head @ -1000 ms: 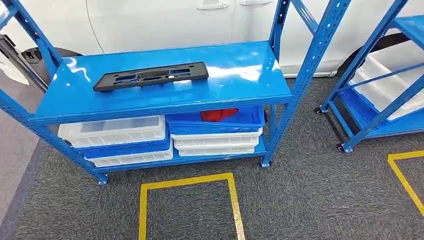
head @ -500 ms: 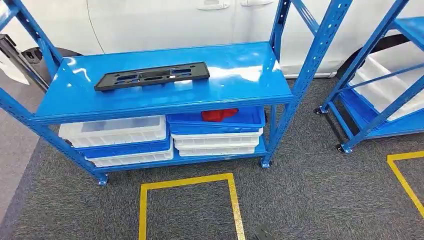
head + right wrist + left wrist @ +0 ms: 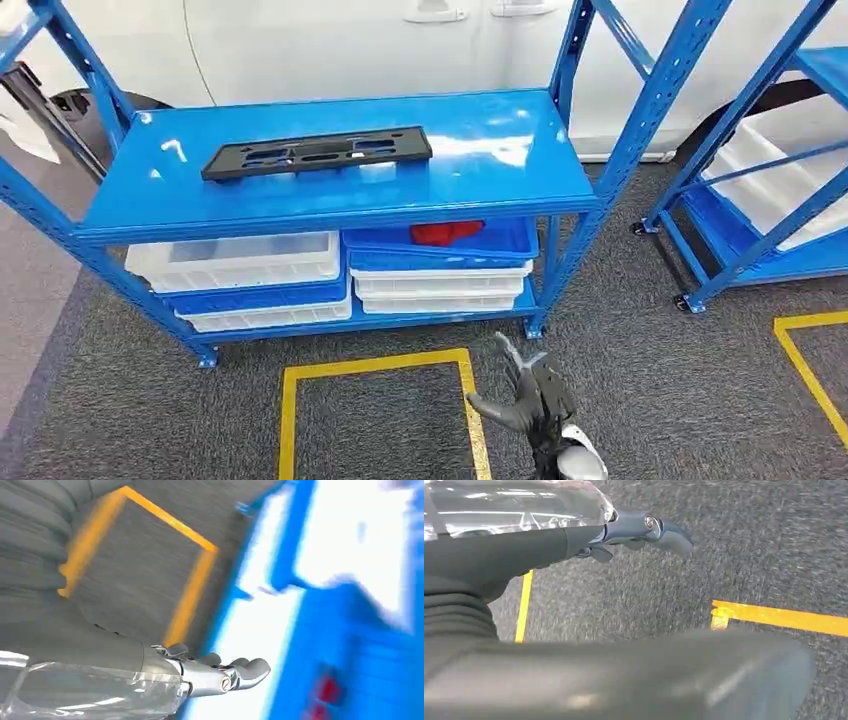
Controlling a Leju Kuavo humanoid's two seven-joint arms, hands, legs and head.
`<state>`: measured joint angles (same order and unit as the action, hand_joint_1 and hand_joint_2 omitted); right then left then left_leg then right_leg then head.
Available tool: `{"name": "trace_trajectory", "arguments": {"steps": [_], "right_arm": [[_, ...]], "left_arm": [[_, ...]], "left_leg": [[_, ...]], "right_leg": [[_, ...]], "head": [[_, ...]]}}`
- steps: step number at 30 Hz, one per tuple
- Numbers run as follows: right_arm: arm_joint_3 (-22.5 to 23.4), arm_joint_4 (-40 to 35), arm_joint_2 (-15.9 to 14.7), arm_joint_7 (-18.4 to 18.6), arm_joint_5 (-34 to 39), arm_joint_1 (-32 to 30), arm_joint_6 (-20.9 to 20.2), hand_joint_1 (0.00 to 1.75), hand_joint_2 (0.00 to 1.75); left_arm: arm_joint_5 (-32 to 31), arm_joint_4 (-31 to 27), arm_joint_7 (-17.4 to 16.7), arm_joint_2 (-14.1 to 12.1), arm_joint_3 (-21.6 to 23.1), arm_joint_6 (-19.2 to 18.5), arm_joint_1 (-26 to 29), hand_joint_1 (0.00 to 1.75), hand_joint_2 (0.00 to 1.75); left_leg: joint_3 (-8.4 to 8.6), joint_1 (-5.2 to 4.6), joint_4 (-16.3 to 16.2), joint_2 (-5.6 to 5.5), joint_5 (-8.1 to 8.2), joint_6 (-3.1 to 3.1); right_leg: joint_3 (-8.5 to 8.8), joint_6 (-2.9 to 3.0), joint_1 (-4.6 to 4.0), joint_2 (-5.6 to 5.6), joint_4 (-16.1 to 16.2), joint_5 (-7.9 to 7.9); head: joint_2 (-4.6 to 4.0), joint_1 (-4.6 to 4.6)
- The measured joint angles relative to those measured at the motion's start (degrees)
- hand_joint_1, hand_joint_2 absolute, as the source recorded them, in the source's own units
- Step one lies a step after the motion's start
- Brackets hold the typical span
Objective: Take the parts from the cabinet and place them on the table.
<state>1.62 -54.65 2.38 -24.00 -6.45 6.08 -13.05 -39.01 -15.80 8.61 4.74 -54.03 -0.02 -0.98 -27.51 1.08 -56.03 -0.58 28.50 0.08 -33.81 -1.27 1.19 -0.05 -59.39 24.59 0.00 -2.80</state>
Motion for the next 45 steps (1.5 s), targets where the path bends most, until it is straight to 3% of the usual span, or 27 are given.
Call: {"name": "trace_trajectory", "arguments": {"steps": [1, 4, 6, 7, 9, 10, 11, 12, 15, 16, 19, 21, 22, 24, 25, 26, 28, 30, 31, 34, 36, 38, 40, 41, 42, 43, 45], "right_arm": [[-0.2, -1.7, 0.0, -0.4, 0.1, 0.5, 0.2, 0.00, 1.75], [-0.7, -8.1, -0.2, -1.8, 0.6, 2.1, 1.6, 0.00, 1.75], [-1.4, -12.7, -0.2, -2.7, 0.7, 3.8, 3.0, 0.00, 1.75], [-1.7, -14.4, -0.2, -3.1, 0.7, 4.8, 3.7, 0.00, 1.75], [-2.9, -17.7, -0.2, -3.6, 0.6, 6.7, 5.5, 0.00, 1.75], [-3.5, -18.8, -0.2, -3.7, 0.4, 7.7, 6.2, 0.00, 1.75], [-4.3, -20.0, -0.2, -3.8, 0.2, 8.8, 7.1, 0.00, 1.75], [-5.0, -21.1, -0.2, -3.9, 0.1, 9.9, 8.0, 0.00, 1.75], [-8.2, -24.9, -0.2, -4.3, -0.9, 13.7, 11.0, 0.00, 1.75], [-9.3, -25.5, -0.2, -4.3, -1.3, 15.2, 11.9, 0.00, 1.75], [-12.8, -25.5, 0.0, -3.7, -3.8, 18.2, 14.3, 0.00, 1.75], [-15.2, -25.1, 0.3, -3.4, -6.1, 19.9, 16.0, 0.00, 1.75], [-16.0, -24.9, 0.4, -3.3, -7.1, 20.7, 16.7, 0.00, 1.75], [-17.8, -23.8, 0.6, -2.8, -9.3, 22.1, 18.2, 0.00, 1.75], [-19.0, -22.9, 0.8, -2.4, -11.0, 22.4, 19.1, 0.00, 1.75], [-19.7, -22.2, 0.8, -2.2, -12.0, 22.8, 19.7, 0.00, 1.75], [-21.6, -19.9, 1.2, -1.3, -15.1, 23.6, 21.3, 0.00, 1.75], [-23.3, -18.0, 1.7, -0.6, -17.9, 25.0, 22.6, 0.00, 1.75], [-24.2, -16.7, 1.9, -0.2, -19.5, 25.8, 23.3, 0.00, 1.75], [-26.6, -13.1, 2.6, 1.4, -23.4, 27.1, 24.7, 0.00, 1.75], [-28.3, -11.1, 3.3, 2.6, -26.2, 27.9, 25.4, 0.00, 1.75], [-30.3, -8.4, 4.0, 3.9, -29.1, 29.3, 26.1, 0.00, 1.75], [-31.9, -5.7, 4.4, 5.4, -31.8, 30.0, 26.6, 0.00, 1.75], [-32.7, -4.4, 4.5, 6.4, -33.2, 30.0, 26.7, 0.00, 1.75], [-33.4, -3.0, 4.7, 7.4, -34.7, 30.2, 26.9, 0.00, 1.75], [-33.9, -1.8, 4.9, 8.2, -35.9, 30.5, 27.1, 0.00, 1.75], [-35.0, 0.7, 5.4, 10.1, -38.5, 31.7, 27.7, 0.00, 1.75]], "left_arm": [[-0.4, 0.1, -0.2, 0.0, -0.7, 0.2, -0.3, 0.00, 0.00], [-1.6, 0.3, -0.9, 0.3, -2.6, 0.9, -0.6, 0.00, 0.00], [-2.6, 0.5, -1.2, 0.5, -3.9, 1.5, -0.9, 0.00, 0.00], [-2.8, 0.6, -1.4, 0.5, -4.5, 1.7, -1.2, 0.00, 0.00], [-3.8, 0.6, -1.7, 0.5, -5.9, 2.2, -1.5, 0.00, 0.00], [-4.3, 0.7, -1.8, 0.5, -6.5, 2.3, -1.5, 0.00, 0.00], [-4.6, 0.8, -1.9, 0.6, -7.3, 2.4, -1.5, 0.00, 0.00], [-5.1, 1.0, -1.9, 0.6, -7.9, 2.6, -1.5, 0.00, 0.00], [-6.4, 1.2, -1.9, 0.7, -9.9, 3.0, -2.0, 0.00, 0.00], [-6.9, 1.4, -1.9, 0.7, -10.5, 3.1, -2.2, 0.00, 0.00], [-8.0, 1.6, -1.9, 0.7, -11.7, 3.3, -2.6, 0.00, 0.00], [-8.6, 1.7, -1.9, 0.9, -12.5, 3.3, -2.7, 0.00, 0.00], [-8.7, 1.7, -1.8, 1.1, -12.6, 3.3, -2.8, 0.00, 0.00], [-9.1, 1.8, -1.8, 1.1, -13.0, 3.3, -3.1, 0.00, 0.00], [-9.3, 1.9, -1.8, 1.1, -13.2, 3.3, -3.1, 0.00, 0.00], [-9.3, 2.0, -1.8, 1.1, -13.4, 3.3, -3.1, 0.00, 0.00], [-9.7, 2.0, -1.8, 1.2, -13.9, 3.4, -3.2, 0.00, 0.00], [-9.9, 2.1, -1.7, 1.2, -13.9, 3.4, -3.3, 0.00, 0.00], [-10.1, 2.1, -1.7, 1.3, -14.0, 3.4, -3.5, 0.00, 0.00], [-10.3, 2.2, -1.7, 1.3, -14.3, 3.4, -3.5, 0.00, 0.00], [-10.5, 2.2, -1.7, 1.3, -14.5, 3.4, -3.6, 0.00, 0.00], [-10.7, 2.4, -1.6, 1.4, -14.8, 3.4, -3.7, 0.00, 0.00], [-10.9, 2.4, -1.6, 1.4, -15.1, 3.5, -3.7, 0.00, 0.00], [-11.0, 2.4, -1.6, 1.4, -15.2, 3.5, -3.6, 0.00, 0.00], [-11.1, 2.4, -1.6, 1.4, -15.3, 3.5, -3.6, 0.00, 0.00], [-11.2, 2.4, -1.6, 1.3, -15.3, 3.5, -3.6, 0.00, 0.00], [-11.5, 2.4, -1.5, 1.2, -15.4, 3.5, -3.7, 0.00, 0.00]], "left_leg": [[-0.28, -0.43, -0.8, -0.07, 0.39, -0.44], [-0.50, -0.22, -0.4, 0.06, 0.42, -1.18], [-0.67, -0.11, -1.8, 0.21, 1.49, -1.79], [-2.38, -0.02, -5.1, 0.24, 3.18, -1.98], [-7.88, -0.02, -15.0, 0.25, 7.26, -2.33], [-10.25, -0.02, -18.8, 0.25, 8.09, -2.38], [-11.56, -0.02, -20.2, 0.25, 7.38, -2.31], [-11.33, -0.03, -18.4, 0.25, 5.08, -2.18], [-6.14, -0.04, -4.2, 0.31, -3.90, -1.40], [-5.50, -0.51, -2.4, 0.34, -3.30, -1.15], [-5.75, -0.58, -2.0, 0.17, -3.29, -0.41], [-5.37, -0.03, -1.1, 0.22, -3.88, 0.46], [-5.39, -0.05, -1.1, 0.19, -3.90, 0.78], [-5.49, -0.17, -1.1, 0.17, -3.87, 0.95], [-5.51, -0.26, -1.1, 0.13, -3.83, 1.02], [-5.46, -0.32, -1.2, 0.11, -3.79, 1.06], [-5.29, -0.40, -1.3, 0.04, -3.66, 1.00], [-5.03, -0.49, -1.5, -0.01, -3.32, 0.75], [-5.23, -0.77, -1.7, -0.01, -3.14, 0.46], [-5.46, -0.69, -1.7, 0.02, -3.21, -0.37], [-5.55, -0.51, -2.0, 0.07, -2.71, -0.98], [-7.84, -0.42, -7.2, 0.21, 0.35, -1.63], [-12.60, -0.25, -16.6, 0.22, 4.22, -2.19], [-14.19, -0.21, -19.3, 0.22, 4.63, -2.36], [-14.38, -0.10, -19.1, 0.22, 3.55, -2.47], [-13.31, 0.04, -16.3, 0.23, 1.43, -2.53], [-8.27, 0.26, -5.7, 0.31, -4.10, -2.42]], "right_leg": [[0.19, 0.30, -0.37, -0.05, 1.2, 0.33], [-0.42, 1.41, -0.58, -0.21, 0.5, 0.62], [0.00, 2.15, -0.20, -0.21, 1.1, 0.53], [0.03, 2.42, -0.20, -0.15, 1.1, 0.64], [0.06, 2.66, -0.39, 0.05, 1.1, 0.77], [0.07, 2.75, -0.46, 0.06, 1.1, 0.84], [0.19, 2.77, -0.52, 0.06, 1.1, 0.90], [0.42, 2.79, -0.53, 0.04, 1.1, 1.02], [1.12, 2.42, -0.52, 0.02, 1.1, 1.43], [1.04, 2.13, -0.96, -0.04, 0.9, 1.56], [0.74, 1.15, -0.80, 0.03, 1.3, 1.19], [0.67, 0.47, -0.73, 0.10, 0.6, 1.82], [-0.41, 0.43, -0.78, 0.08, -1.6, 3.44], [-4.81, 0.32, -0.78, 0.03, -10.8, 7.83], [-7.01, 0.29, -0.78, 0.03, -15.1, 9.13], [-8.17, 0.25, -0.77, 0.03, -17.0, 8.99], [-6.45, 0.52, -0.79, 0.04, -12.3, 5.14], [-1.71, 1.18, -0.85, 0.03, -2.1, -0.06], [-0.38, 1.48, -1.13, 0.01, 0.2, 0.69], [-0.77, 2.00, -1.44, -0.10, 0.7, 0.43], [-0.34, 2.71, -0.82, 0.02, 1.6, 0.00], [-0.19, 3.08, -0.81, 0.05, 1.8, 0.03], [-0.19, 3.22, -0.86, 0.17, 1.8, 0.13], [-0.18, 3.24, -0.86, 0.20, 1.7, 0.15], [-0.15, 3.21, -0.84, 0.20, 1.7, 0.19], [-0.09, 3.14, -0.82, 0.17, 1.7, 0.24], [0.24, 2.76, -0.73, 0.11, 1.5, 0.51]], "head": [[0.00, 0.00], [-0.02, 0.00], [0.00, 0.00], [0.00, -0.02], [-0.02, -0.02], [0.00, 0.00], [0.00, -0.02], [0.00, -0.02], [0.00, 0.00], [0.00, -0.02], [0.00, -0.02], [0.00, 0.00], [0.00, 0.00], [-0.02, 0.00], [0.00, 0.00], [0.00, 0.00], [0.00, 0.00], [0.00, 0.00], [-0.02, 0.00], [0.00, 0.00], [0.00, -0.02], [-0.02, -0.02], [0.00, -0.02], [0.00, -0.02], [0.00, -0.02], [0.00, -0.02], [0.00, -0.02]]}}
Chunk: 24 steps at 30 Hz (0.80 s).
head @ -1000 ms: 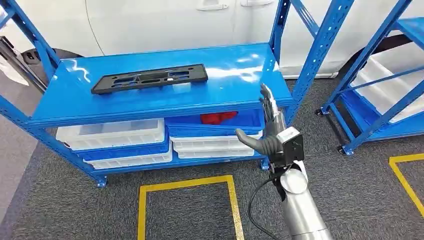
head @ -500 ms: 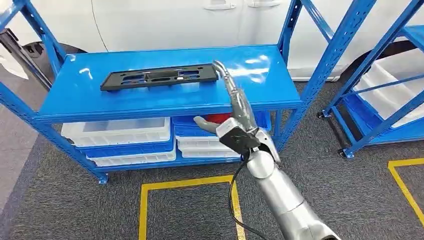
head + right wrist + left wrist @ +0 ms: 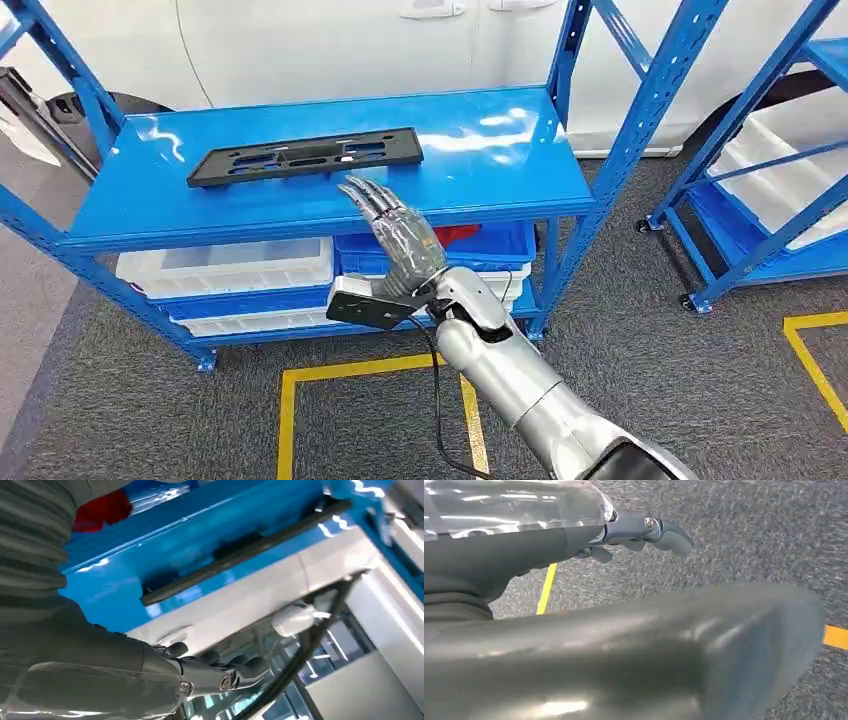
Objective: Take the parts from the cabinet and place them on the table.
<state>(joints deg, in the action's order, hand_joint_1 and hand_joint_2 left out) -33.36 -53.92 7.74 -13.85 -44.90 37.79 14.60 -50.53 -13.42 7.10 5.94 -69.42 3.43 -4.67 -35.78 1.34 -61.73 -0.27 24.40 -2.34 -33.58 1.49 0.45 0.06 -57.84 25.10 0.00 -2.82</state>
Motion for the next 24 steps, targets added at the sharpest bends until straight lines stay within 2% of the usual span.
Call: {"name": "trace_trajectory", "arguments": {"steps": [1, 2, 5, 6, 7, 8, 10, 11, 12, 13, 15, 16, 17, 18, 19, 20, 21, 22, 23, 24], "right_arm": [[-0.5, 1.4, 0.2, 1.0, -1.4, 0.8, 0.2, 0.00, 1.75], [-1.0, 2.9, 0.4, 2.1, -2.7, 1.7, 0.6, 0.00, 1.75], [-2.4, 6.9, 0.9, 4.7, -6.1, 3.2, 1.3, 0.00, 1.75], [-3.0, 8.4, 1.0, 5.7, -7.3, 3.8, 1.5, 0.00, 1.75], [-3.5, 9.9, 1.2, 6.7, -8.6, 4.6, 2.0, 0.00, 1.75], [-3.9, 11.4, 1.3, 7.7, -9.8, 5.3, 2.4, 0.00, 1.75], [-4.9, 14.6, 1.6, 9.6, -12.2, 6.3, 3.1, 0.00, 1.75], [-5.5, 16.3, 1.6, 10.6, -13.5, 6.5, 3.4, 0.00, 0.00], [-5.9, 17.6, 1.7, 11.5, -14.7, 6.7, 3.6, 0.00, 0.00], [-6.3, 18.7, 1.9, 12.2, -15.6, 7.0, 4.0, 0.00, 0.00], [-7.1, 21.3, 2.6, 13.7, -17.7, 8.5, 4.7, 0.00, 0.00], [-7.5, 23.0, 3.1, 14.7, -19.2, 9.5, 5.2, 0.00, 0.00], [-7.9, 24.4, 3.4, 15.8, -20.5, 10.5, 5.9, 0.00, 0.00], [-8.3, 25.8, 3.9, 16.8, -21.9, 11.2, 6.4, 0.00, 0.00], [-8.6, 27.0, 4.3, 17.8, -23.3, 11.6, 6.8, 0.00, 1.75], [-8.8, 28.1, 4.5, 18.6, -24.3, 12.0, 7.1, 0.00, 1.75], [-9.0, 29.2, 5.1, 19.6, -25.6, 12.5, 7.5, 0.00, 1.75], [-9.1, 30.2, 5.6, 20.5, -26.9, 13.0, 7.9, 0.00, 1.75], [-9.2, 31.0, 6.1, 21.0, -27.6, 13.7, 8.3, 0.00, 1.75], [-9.3, 31.8, 6.6, 21.0, -28.0, 14.3, 8.7, 0.00, 1.75]], "left_arm": [[-0.1, 0.0, 0.0, 0.0, 0.0, 0.0, 0.0, 0.00, 0.00], [-0.2, 0.1, 0.1, 0.0, -0.1, 0.0, -0.2, 0.00, 0.00], [-0.7, 0.1, 0.2, -0.1, -0.3, -0.1, -0.2, 0.00, 0.00], [-0.8, 0.1, 0.2, -0.1, -0.3, -0.1, -0.2, 0.00, 0.00], [-1.0, 0.1, 0.2, -0.1, -0.4, -0.2, -0.3, 0.00, 0.00], [-1.2, 0.1, 0.3, -0.1, -0.4, -0.2, -0.4, 0.00, 0.00], [-1.4, 0.1, 0.3, -0.2, -0.5, -0.3, -0.4, 0.00, 0.00], [-1.6, 0.1, 0.3, -0.2, -0.6, -0.3, -0.4, 0.00, 0.00], [-1.8, 0.1, 0.3, -0.3, -0.7, -0.3, -0.3, 0.00, 0.00], [-1.9, 0.1, 0.3, -0.3, -0.9, -0.3, -0.3, 0.00, 0.00], [-2.1, 0.1, 0.5, -0.4, -1.1, -0.4, -0.4, 0.00, 0.00], [-2.4, 0.2, 0.5, -0.4, -1.2, -0.5, -0.4, 0.00, 0.00], [-2.4, 0.4, 0.5, -0.4, -1.2, -0.6, -0.5, 0.00, 0.00], [-2.6, 0.4, 0.5, -0.5, -1.3, -0.6, -0.6, 0.00, 0.00], [-2.9, 0.5, 0.6, -0.6, -1.3, -0.7, -0.6, 0.00, 0.00], [-3.0, 0.5, 0.6, -0.7, -1.3, -0.7, -0.6, 0.00, 0.00], [-3.1, 0.5, 0.7, -0.9, -1.4, -0.7, -0.7, 0.00, 0.00], [-3.2, 0.6, 0.8, -0.8, -1.4, -0.8, -0.7, 0.00, 0.00], [-3.4, 0.6, 0.8, -0.8, -1.4, -0.8, -0.7, 0.00, 0.00], [-3.5, 0.6, 0.9, -1.0, -1.4, -0.8, -0.7, 0.00, 0.00]], "left_leg": [[1.61, 0.03, 3.4, 0.04, -0.08, 0.17], [1.89, -0.39, 4.1, -0.17, 0.00, 0.89], [1.60, -0.60, 3.8, -0.22, 0.01, 1.91], [1.75, -0.29, 4.1, -0.18, -0.26, 2.37], [1.74, -0.27, 4.2, -0.18, -0.37, 2.65], [1.68, -0.29, 4.2, -0.15, -0.32, 3.10], [1.68, -0.45, 4.2, -0.10, -0.17, 3.39], [1.69, -0.54, 4.2, -0.12, -0.07, 3.52], [1.75, -0.60, 4.1, -0.17, -0.03, 3.55], [1.81, -0.65, 4.1, -0.27, 0.02, 3.52], [2.07, -0.85, 3.9, -0.32, 0.31, 3.35], [2.12, -0.87, 3.9, -0.30, 0.48, 3.21], [1.90, -1.30, 3.5, -0.23, 0.73, 2.83], [1.78, -1.09, 3.6, -0.21, 0.65, 2.54], [1.85, -0.94, 3.6, -0.20, 0.76, 2.23], [2.01, -0.86, 3.9, -0.16, 0.75, 1.97], [2.27, -1.07, 3.9, -0.11, 0.95, 1.58], [2.11, -0.83, 3.1, -0.06, 1.39, 1.31], [0.99, -0.79, 0.7, -0.06, 2.75, 0.98], [-1.32, -0.60, -3.9, -0.06, 4.88, 0.65]], "right_leg": [[0.03, -0.30, -0.13, -0.03, -0.1, 0.17], [-0.22, -0.63, -0.42, -0.17, -0.3, 0.20], [-0.17, -1.62, -0.29, -0.11, -0.1, 0.08], [-0.32, -2.01, -0.31, -0.11, -0.3, 0.38], [-0.83, -2.23, -0.07, -0.07, -1.7, 1.49], [-2.43, -2.35, -0.11, -0.10, -5.2, 3.59], [-6.88, -2.52, -0.11, -0.10, -14.5, 7.56], [-8.79, -2.53, -0.10, -0.10, -18.1, 8.35], [-9.46, -2.49, -0.10, -0.10, -18.8, 7.65], [-8.76, -2.32, -0.10, -0.10, -16.8, 5.75], [-4.76, -1.54, -0.31, -0.10, -7.6, 0.42], [-2.78, -0.86, -0.57, -0.09, -3.1, -1.48], [-1.93, -0.51, -0.88, -0.03, -1.3, -0.65], [-1.96, -0.60, -0.81, 0.02, -1.0, -0.54], [-1.92, -0.52, -0.98, -0.08, -0.8, -0.51], [-1.87, -0.24, -1.13, -0.10, -0.8, -0.38], [-1.40, 0.05, -0.58, -0.12, -0.1, -0.60], [-0.82, 0.18, -0.37, -0.13, 0.3, -0.67], [-0.61, 0.53, -0.26, -0.09, 0.4, -0.45], [-0.38, 0.69, -0.27, -0.11, 0.4, -0.34]], "head": [[0.00, 0.00], [0.00, 0.02], [0.00, 0.00], [-0.02, 0.00], [0.00, 0.02], [-0.02, 0.00], [0.00, 0.00], [0.00, 0.02], [0.00, 0.00], [-0.02, 0.00], [0.00, 0.00], [-0.02, 0.02], [0.00, 0.00], [0.00, 0.00], [0.00, 0.00], [0.00, 0.00], [0.00, 0.00], [0.00, 0.00], [0.00, 0.00], [0.00, 0.00]]}}
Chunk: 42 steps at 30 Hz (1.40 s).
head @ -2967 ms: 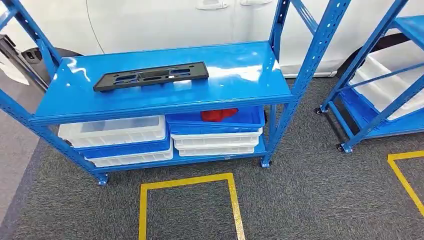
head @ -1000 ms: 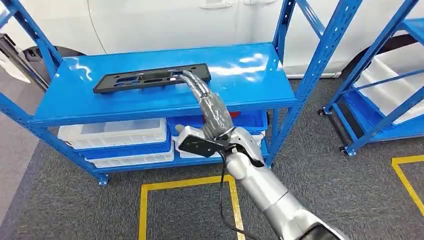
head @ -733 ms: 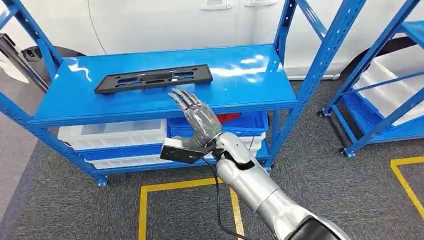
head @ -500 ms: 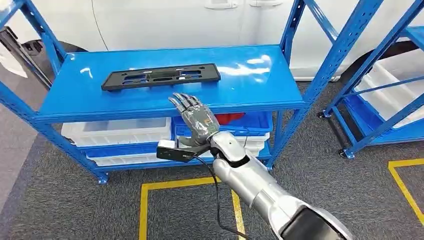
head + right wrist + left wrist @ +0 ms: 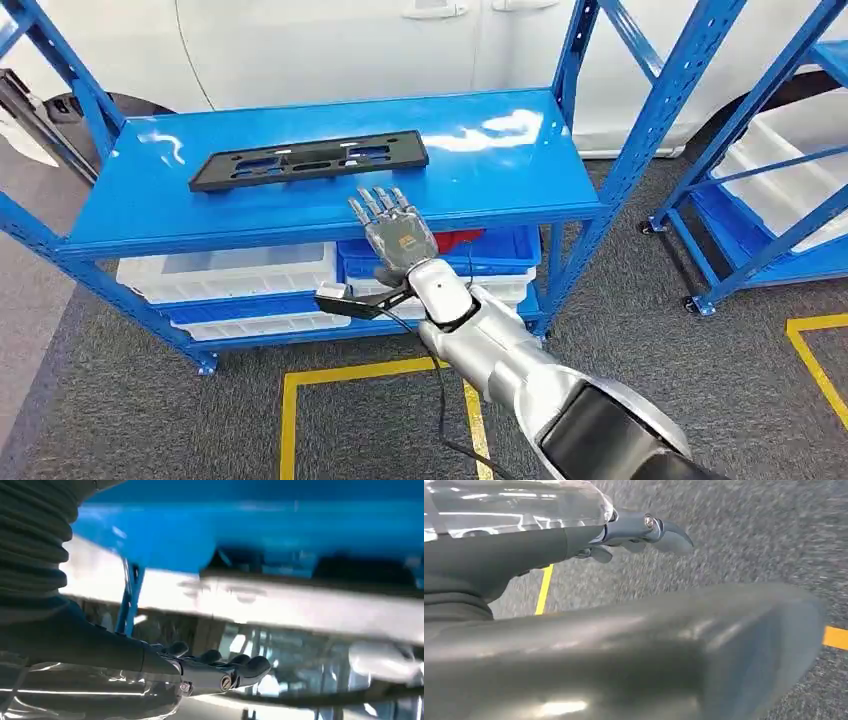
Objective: Take the parts from the cabinet and place them on the table.
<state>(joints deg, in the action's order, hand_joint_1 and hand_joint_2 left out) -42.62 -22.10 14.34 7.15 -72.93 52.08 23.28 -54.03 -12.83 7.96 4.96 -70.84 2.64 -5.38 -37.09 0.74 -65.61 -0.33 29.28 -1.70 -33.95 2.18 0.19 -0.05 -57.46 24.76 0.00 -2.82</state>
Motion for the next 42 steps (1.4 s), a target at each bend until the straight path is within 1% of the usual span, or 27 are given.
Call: {"name": "trace_trajectory", "arguments": {"steps": [2, 3, 5, 7, 8, 9, 13, 15, 17, 18, 19, 20, 22, 23, 25, 27, 28, 29, 32, 33, 34, 35, 37, 38, 39, 40, 42], "right_arm": [[0.0, 1.0, 0.5, -0.2, -0.1, 0.1, 0.3, 0.00, 1.75], [0.0, 1.4, 0.6, -0.4, -0.1, 0.0, 0.3, 0.00, 1.75], [0.0, 2.3, 1.1, -1.1, 0.1, 0.1, 0.4, 0.00, 1.75], [0.0, 2.7, 1.7, -1.6, 0.2, 0.4, 0.5, 0.00, 1.75], [0.0, 2.8, 1.9, -1.8, 0.3, 0.5, 0.6, 0.00, 1.75], [0.0, 2.9, 2.2, -2.0, 0.3, 0.7, 0.6, 0.00, 1.75], [0.0, 3.2, 2.8, -2.8, 0.3, 0.8, 0.8, 0.00, 1.75], [0.0, 3.2, 3.0, -3.4, 0.3, 1.0, 0.9, 0.00, 1.75], [0.0, 3.3, 3.1, -4.0, 0.3, 0.8, 0.9, 0.00, 1.75], [0.0, 3.4, 3.1, -4.2, 0.3, 0.6, 0.9, 0.00, 1.75], [0.0, 3.5, 3.1, -4.4, 0.3, 0.5, 0.9, 0.00, 1.75], [0.0, 3.5, 3.2, -4.5, 0.3, 0.5, 0.9, 0.00, 1.75], [0.0, 3.5, 3.6, -4.6, 0.3, 0.6, 0.9, 0.00, 1.75], [0.0, 3.5, 3.7, -4.6, 0.3, 0.6, 0.9, 0.00, 1.75], [0.0, 3.5, 4.1, -4.6, 0.3, 0.6, 0.9, 0.00, 1.75], [0.0, 3.5, 4.2, -4.6, 0.3, 0.7, 0.9, 0.00, 1.75], [0.0, 3.4, 4.4, -4.6, 0.3, 0.7, 0.9, 0.00, 1.75], [0.0, 3.5, 4.6, -4.6, 0.3, 0.7, 0.9, 0.00, 1.75], [0.0, 3.5, 5.1, -4.6, 0.3, 0.7, 0.9, 0.00, 1.75], [0.0, 3.5, 5.1, -4.5, 0.2, 0.5, 0.9, 0.00, 1.75], [0.0, 3.5, 5.1, -4.5, 0.2, 0.4, 0.9, 0.00, 1.75], [0.0, 3.5, 5.2, -4.5, 0.2, 0.3, 0.9, 0.00, 1.75], [0.0, 3.5, 5.2, -4.5, 0.0, 0.4, 0.9, 0.00, 1.75], [0.0, 3.5, 5.2, -4.5, 0.0, 0.4, 0.9, 0.00, 1.75], [0.0, 3.5, 5.2, -4.5, 0.0, 0.5, 0.9, 0.00, 1.75], [0.0, 3.5, 5.2, -4.4, -0.1, 0.4, 1.0, 0.00, 1.75], [0.0, 3.5, 5.2, -4.4, -0.1, 0.3, 1.1, 0.00, 1.75]], "left_arm": [[-0.1, 0.0, 0.0, -0.2, -0.1, 0.0, 0.1, 0.00, 0.00], [-0.1, 0.0, 0.0, -0.2, -0.1, 0.0, 0.2, 0.00, 0.00], [-0.1, 0.0, 0.0, -0.2, -0.2, 0.0, 0.2, 0.00, 0.00], [-0.1, 0.0, 0.1, -0.2, -0.2, 0.0, 0.1, 0.00, 0.00], [-0.1, 0.1, 0.1, -0.2, -0.2, -0.1, 0.0, 0.00, 0.00], [-0.2, 0.1, 0.1, -0.2, -0.2, -0.1, -0.1, 0.00, 0.00], [-0.4, 0.1, 0.1, -0.2, -0.3, -0.1, 0.1, 0.00, 0.00], [-0.5, 0.1, 0.1, -0.2, -0.3, -0.2, -0.1, 0.00, 0.00], [-0.5, 0.1, 0.1, -0.2, -0.3, -0.2, -0.1, 0.00, 0.00], [-0.5, 0.1, 0.1, -0.2, -0.3, -0.2, -0.1, 0.00, 0.00], [-0.5, 0.1, 0.1, -0.2, -0.3, -0.2, 0.0, 0.00, 0.00], [-0.5, 0.1, 0.1, -0.2, -0.3, -0.3, 0.0, 0.00, 0.00], [-0.6, 0.1, 0.1, -0.2, -0.3, -0.3, 0.0, 0.00, 0.00], [-0.6, 0.1, 0.1, 0.0, -0.3, -0.3, 0.0, 0.00, 0.00], [-0.6, 0.2, 0.1, 0.0, -0.3, -0.3, 0.0, 0.00, 0.00], [-0.6, 0.2, 0.1, 0.0, -0.3, -0.3, 0.0, 0.00, 0.00], [-0.6, 0.2, 0.1, -0.1, -0.3, -0.3, -0.1, 0.00, 0.00], [-0.6, 0.2, 0.2, 0.1, -0.3, -0.4, -0.1, 0.00, 0.00], [-0.6, 0.2, 0.2, 0.0, -0.3, -0.4, -0.1, 0.00, 0.00], [-0.6, 0.2, 0.2, 0.0, -0.3, -0.4, 0.0, 0.00, 0.00], [-0.5, 0.2, 0.2, 0.0, -0.4, -0.4, 0.1, 0.00, 0.00], [-0.5, 0.2, 0.2, 0.0, -0.4, -0.4, 0.1, 0.00, 0.00], [-0.5, 0.2, 0.2, 0.0, -0.4, -0.4, 0.1, 0.00, 0.00], [-0.5, 0.2, 0.2, 0.0, -0.4, -0.4, 0.1, 0.00, 0.00], [-0.5, 0.3, 0.3, 0.0, -0.4, -0.4, 0.0, 0.00, 0.00], [-0.5, 0.3, 0.3, 0.0, -0.3, -0.4, -0.1, 0.00, 0.00], [-0.6, 0.3, 0.5, 0.0, -0.4, -0.4, 0.2, 0.00, 0.00]], "left_leg": [[-4.65, 0.17, -8.4, 0.00, 2.74, -0.57], [-5.80, 0.34, -9.8, 0.01, 2.43, -0.74], [-4.15, 0.73, -4.7, 0.04, -2.09, -0.97], [0.58, 1.02, 6.1, 0.24, -7.62, -0.97], [1.45, 0.54, 6.9, 0.19, -6.51, -0.81], [1.59, 0.51, 7.6, 0.06, -6.23, 0.03], [1.87, 0.81, 8.0, 0.02, -6.05, 1.39], [2.11, 0.66, 8.0, 0.06, -5.76, 2.10], [2.31, 0.46, 8.0, 0.07, -5.49, 2.46], [2.43, 0.39, 8.0, 0.04, -5.34, 2.52], [2.65, 0.35, 8.0, -0.04, -5.18, 2.47], [2.94, 0.32, 7.9, -0.11, -4.95, 2.42], [3.63, 0.23, 7.8, -0.19, -4.40, 2.18], [3.72, 0.13, 7.7, -0.22, -4.14, 1.95], [3.51, -0.05, 7.6, -0.20, -3.93, 1.27], [3.75, 0.09, 7.9, -0.07, -3.80, 0.58], [3.71, 0.15, 7.7, 0.01, -3.40, 0.35], [3.45, 0.21, 6.2, 0.04, -2.56, 0.05], [-3.15, 0.39, -6.7, 0.02, 3.06, -0.77], [-5.17, 0.41, -10.0, 0.03, 3.61, -0.93], [-5.75, 0.44, -10.2, 0.03, 2.69, -0.99], [-4.85, 0.48, -7.6, 0.04, 0.40, -0.97], [-0.29, 0.52, 2.7, 0.10, -5.64, -0.75], [1.32, 0.50, 6.9, 0.27, -6.95, -0.51], [2.31, 0.10, 8.1, 0.22, -6.13, -0.12], [1.95, 0.10, 7.8, 0.06, -5.91, 0.63], [1.87, -0.04, 7.8, 0.03, -5.63, 1.14]], "right_leg": [[0.47, 0.10, 0.00, 0.03, 0.0, 0.45], [0.73, 0.03, 0.02, 0.02, -0.1, 0.66], [1.42, -0.16, 0.10, -0.05, -0.1, 1.21], [2.32, -0.68, 0.18, -0.16, -0.3, 2.08], [2.25, -1.07, -0.24, -0.23, -0.4, 2.33], [2.02, -1.30, -0.22, -0.31, -0.6, 2.36], [2.31, -2.44, 0.00, -0.23, -0.9, 3.37], [-0.94, -2.51, 0.03, -0.22, -7.3, 6.52], [-6.45, -2.52, 0.02, -0.22, -17.0, 9.80], [-8.28, -2.48, 0.03, -0.22, -19.5, 9.76], [-8.57, -2.39, 0.02, -0.22, -18.8, 8.27], [-7.50, -2.17, 0.02, -0.22, -15.5, 5.53], [-3.30, -1.42, -0.08, -0.22, -5.5, -0.35], [-2.01, -0.99, -0.45, -0.26, -2.2, -0.92], [-1.74, -1.16, -0.63, -0.26, -1.2, -0.43], [-1.63, -0.70, -0.69, -0.41, -1.0, -0.36], [-1.02, -0.42, 0.01, -0.34, -0.2, -0.63], [-0.59, -0.27, -0.03, -0.34, 0.1, -0.54], [-0.06, 0.11, -0.04, -0.26, 0.1, -0.07], [0.09, 0.09, -0.04, -0.26, 0.0, 0.11], [0.33, 0.08, -0.02, -0.28, 0.0, 0.29], [0.72, 0.01, -0.01, -0.31, 0.0, 0.57], [1.75, -0.30, 0.01, -0.35, 0.0, 1.26], [1.96, -0.61, -0.04, -0.34, 0.0, 1.61], [1.71, -0.94, -0.54, -0.45, -0.4, 1.81], [1.54, -1.15, -0.53, -0.45, -0.2, 1.74], [1.71, -1.56, -0.44, -0.42, 0.0, 1.94]], "head": [[-0.02, 0.00], [0.00, 0.00], [-0.02, 0.00], [-0.02, 0.00], [0.00, 0.00], [-0.02, 0.00], [0.00, 0.00], [-0.02, 0.00], [-0.02, 0.00], [0.00, 0.00], [0.00, 0.00], [-0.02, 0.00], [0.00, 0.00], [0.00, 0.00], [0.00, 0.00], [0.00, 0.00], [0.00, 0.00], [0.00, 0.00], [0.00, 0.00], [0.00, 0.00], [0.00, 0.00], [-0.02, -0.02], [-0.02, 0.00], [-0.02, 0.00], [0.00, 0.00], [-0.02, 0.00], [0.00, 0.00]]}}
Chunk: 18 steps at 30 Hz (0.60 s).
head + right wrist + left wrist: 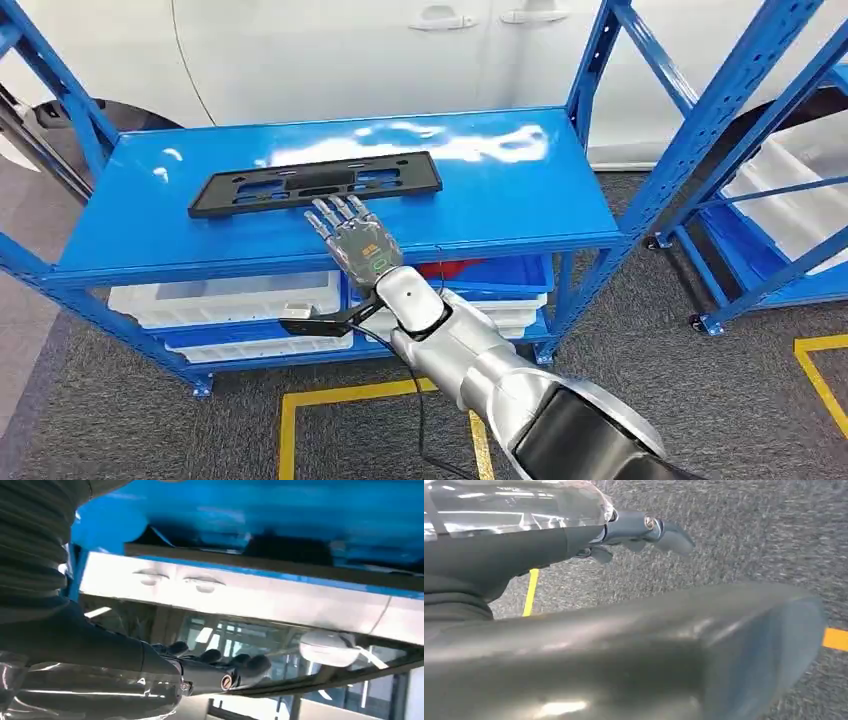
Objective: Take the parts from the cabinet and place them on the table.
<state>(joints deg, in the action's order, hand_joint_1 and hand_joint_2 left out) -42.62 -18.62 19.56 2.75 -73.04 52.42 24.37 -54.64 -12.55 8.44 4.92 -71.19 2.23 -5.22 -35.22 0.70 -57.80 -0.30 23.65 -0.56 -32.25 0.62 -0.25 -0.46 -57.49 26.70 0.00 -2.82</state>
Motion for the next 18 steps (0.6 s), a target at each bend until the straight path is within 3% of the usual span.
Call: {"name": "trace_trajectory", "arguments": {"steps": [2, 3, 5, 6, 7, 8, 10, 11, 12, 13, 15, 17, 18], "right_arm": [[0.0, 0.0, 0.0, 0.1, 0.0, 0.1, 0.1, 0.00, 1.75], [0.0, 0.0, 0.0, 0.2, 0.0, 0.2, 0.2, 0.00, 1.75], [0.0, 0.0, -0.1, 0.3, 0.0, -0.1, 0.2, 0.00, 1.75], [0.0, 0.0, -0.1, 0.3, 0.0, -0.3, 0.2, 0.00, 1.75], [0.0, 0.0, -0.1, 0.3, -0.2, -0.5, 0.2, 0.00, 1.75], [0.0, 0.0, -0.1, 0.5, -0.2, -0.7, 0.2, 0.00, 1.75], [0.0, 0.0, -0.1, 0.7, -0.2, -0.5, 0.2, 0.00, 1.75], [0.0, 0.0, -0.1, 0.7, -0.2, -0.5, 0.2, 0.00, 1.75], [0.0, 0.0, -0.1, 0.7, -0.3, -0.4, 0.3, 0.00, 1.75], [0.0, 0.0, -0.1, 0.8, -0.4, -0.4, 0.3, 0.00, 1.75], [0.0, 0.0, 0.0, 0.8, -0.6, -0.4, 0.4, 0.00, 1.75], [0.0, -0.2, 0.0, 0.9, -0.8, -0.4, 0.4, 0.00, 1.75], [0.0, -0.2, 0.0, 0.9, -0.8, -0.3, 0.4, 0.00, 1.75]], "left_arm": [[0.0, 0.0, 0.2, 0.0, 0.0, 0.0, -0.1, 0.00, 0.00], [0.0, 0.0, 0.2, 0.0, 0.0, 0.0, -0.2, 0.00, 0.00], [0.0, 0.0, 0.2, 0.0, 0.0, 0.0, -0.2, 0.00, 0.00], [0.0, 0.0, 0.2, 0.0, 0.0, 0.0, -0.1, 0.00, 0.00], [0.0, 0.0, 0.2, 0.0, 0.0, 0.0, -0.1, 0.00, 0.00], [0.0, 0.0, 0.2, 0.0, 0.0, 0.0, -0.1, 0.00, 0.00], [-0.1, 0.0, 0.2, 0.0, 0.0, -0.1, -0.1, 0.00, 0.00], [-0.1, 0.1, 0.3, 0.0, 0.0, -0.1, -0.1, 0.00, 0.00], [-0.2, 0.2, 0.3, 0.2, 0.0, -0.2, -0.2, 0.00, 0.00], [-0.2, 0.2, 0.3, 0.1, 0.0, -0.2, -0.2, 0.00, 0.00], [-0.2, 0.2, 0.3, 0.1, 0.0, -0.2, -0.2, 0.00, 0.00], [-0.2, 0.2, 0.4, 0.0, 0.0, -0.2, -0.4, 0.00, 0.00], [-0.3, 0.2, 0.4, 0.1, 0.0, -0.2, -0.4, 0.00, 0.00]], "left_leg": [[0.69, 0.48, 0.5, -0.04, -0.05, 0.72], [0.79, 0.47, 0.5, -0.03, 0.22, 1.14], [1.01, 0.36, 0.5, 0.01, 0.56, 1.56], [1.18, 0.31, 0.5, 0.01, 0.80, 1.62], [1.48, 0.29, 0.5, -0.01, 1.04, 1.63], [1.96, 0.27, 0.5, -0.08, 1.37, 1.59], [3.26, 0.16, 0.4, -0.24, 2.18, 1.41], [3.74, 0.13, 0.5, -0.26, 2.65, 1.30], [3.92, -0.28, 0.2, -0.26, 3.10, 0.85], [3.81, -0.11, 0.2, -0.28, 3.31, 0.51], [4.02, 0.04, 0.6, -0.06, 3.58, -0.10], [4.51, 0.19, 0.2, 0.06, 4.30, -0.68], [3.53, 0.14, -2.3, 0.08, 5.26, -0.94]], "right_leg": [[-0.13, -0.78, 0.06, 0.05, -1.4, 1.23], [-1.78, -0.91, 0.10, 0.14, -4.5, 2.82], [-7.34, -0.97, 0.15, 0.13, -14.5, 6.64], [-9.92, -0.98, 0.15, 0.14, -18.5, 7.43], [-11.18, -0.97, 0.18, 0.14, -19.6, 6.60], [-10.78, -0.84, 0.18, 0.14, -17.6, 4.33], [-7.05, -0.20, 0.05, 0.14, -8.2, -2.15], [-5.12, 0.42, -0.12, 0.14, -3.4, -4.75], [-4.22, 0.62, -0.42, 0.16, -1.8, -3.88], [-3.80, 0.58, -0.40, 0.31, -0.7, -3.18], [-3.90, 0.99, -0.58, 0.00, -0.8, -2.91], [-2.46, 1.28, 0.06, -0.01, 0.4, -2.89], [-1.86, 1.73, 0.20, 0.08, 0.6, -2.59]], "head": [[0.00, 0.02], [0.00, 0.00], [0.00, 0.00], [-0.02, 0.00], [0.00, 0.00], [-0.02, 0.00], [0.00, 0.00], [-0.02, 0.00], [-0.02, 0.00], [0.00, 0.02], [0.00, 0.00], [0.00, 0.02], [0.00, -0.02]]}}
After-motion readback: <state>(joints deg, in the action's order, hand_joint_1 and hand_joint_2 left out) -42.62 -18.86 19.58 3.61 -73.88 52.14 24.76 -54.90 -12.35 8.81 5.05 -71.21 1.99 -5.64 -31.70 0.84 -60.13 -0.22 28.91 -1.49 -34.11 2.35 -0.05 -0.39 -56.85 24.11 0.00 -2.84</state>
